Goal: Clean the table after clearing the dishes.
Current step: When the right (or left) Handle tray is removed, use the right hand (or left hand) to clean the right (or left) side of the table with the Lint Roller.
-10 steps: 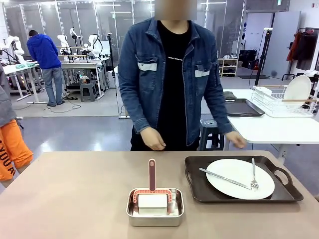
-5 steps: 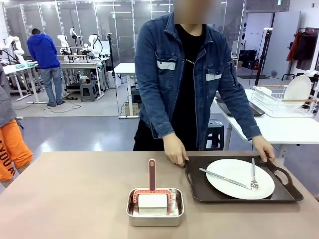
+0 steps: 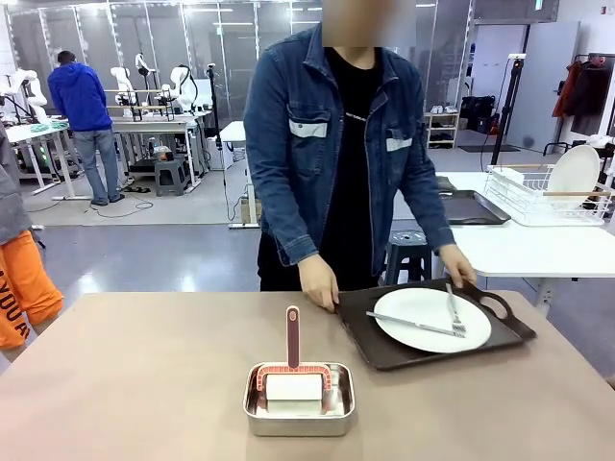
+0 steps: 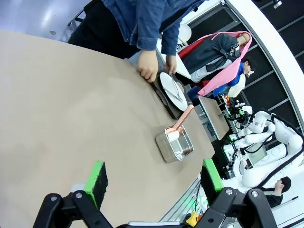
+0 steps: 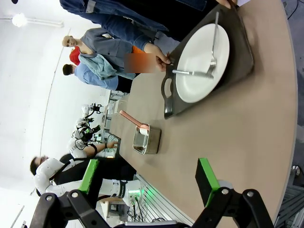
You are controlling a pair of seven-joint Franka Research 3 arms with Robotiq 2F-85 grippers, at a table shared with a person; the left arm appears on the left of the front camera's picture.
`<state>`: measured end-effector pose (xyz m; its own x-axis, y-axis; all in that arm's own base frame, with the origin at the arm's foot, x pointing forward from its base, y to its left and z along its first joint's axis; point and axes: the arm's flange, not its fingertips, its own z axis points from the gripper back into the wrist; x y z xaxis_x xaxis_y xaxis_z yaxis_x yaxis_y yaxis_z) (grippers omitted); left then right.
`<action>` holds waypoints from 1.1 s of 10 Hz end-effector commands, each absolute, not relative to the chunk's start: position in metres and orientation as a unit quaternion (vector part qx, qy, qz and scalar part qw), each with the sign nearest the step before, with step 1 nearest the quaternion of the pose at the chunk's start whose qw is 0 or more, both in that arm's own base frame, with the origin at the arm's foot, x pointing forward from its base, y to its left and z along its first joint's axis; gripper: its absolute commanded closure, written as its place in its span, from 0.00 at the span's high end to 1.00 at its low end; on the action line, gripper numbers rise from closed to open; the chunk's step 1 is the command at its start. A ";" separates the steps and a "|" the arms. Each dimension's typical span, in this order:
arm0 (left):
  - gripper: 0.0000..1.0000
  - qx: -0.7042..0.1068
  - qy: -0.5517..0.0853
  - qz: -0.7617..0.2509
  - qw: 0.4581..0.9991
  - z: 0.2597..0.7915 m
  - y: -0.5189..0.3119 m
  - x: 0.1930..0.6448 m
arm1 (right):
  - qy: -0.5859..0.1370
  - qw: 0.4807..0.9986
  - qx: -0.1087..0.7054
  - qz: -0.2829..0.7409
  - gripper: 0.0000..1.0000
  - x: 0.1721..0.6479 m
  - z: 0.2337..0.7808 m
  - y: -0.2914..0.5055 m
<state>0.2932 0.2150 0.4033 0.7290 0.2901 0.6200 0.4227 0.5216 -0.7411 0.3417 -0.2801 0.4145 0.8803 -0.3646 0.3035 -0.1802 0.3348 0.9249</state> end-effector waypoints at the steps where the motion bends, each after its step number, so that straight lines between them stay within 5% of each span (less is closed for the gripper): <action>1: 1.00 -0.485 -0.367 -0.040 0.792 0.404 0.217 0.291 | -0.240 0.781 0.574 -0.056 1.00 0.340 0.418 -0.279; 11: 1.00 -0.485 -0.367 -0.040 0.792 0.404 0.217 0.291 | -0.240 0.781 0.574 -0.056 1.00 0.340 0.418 -0.279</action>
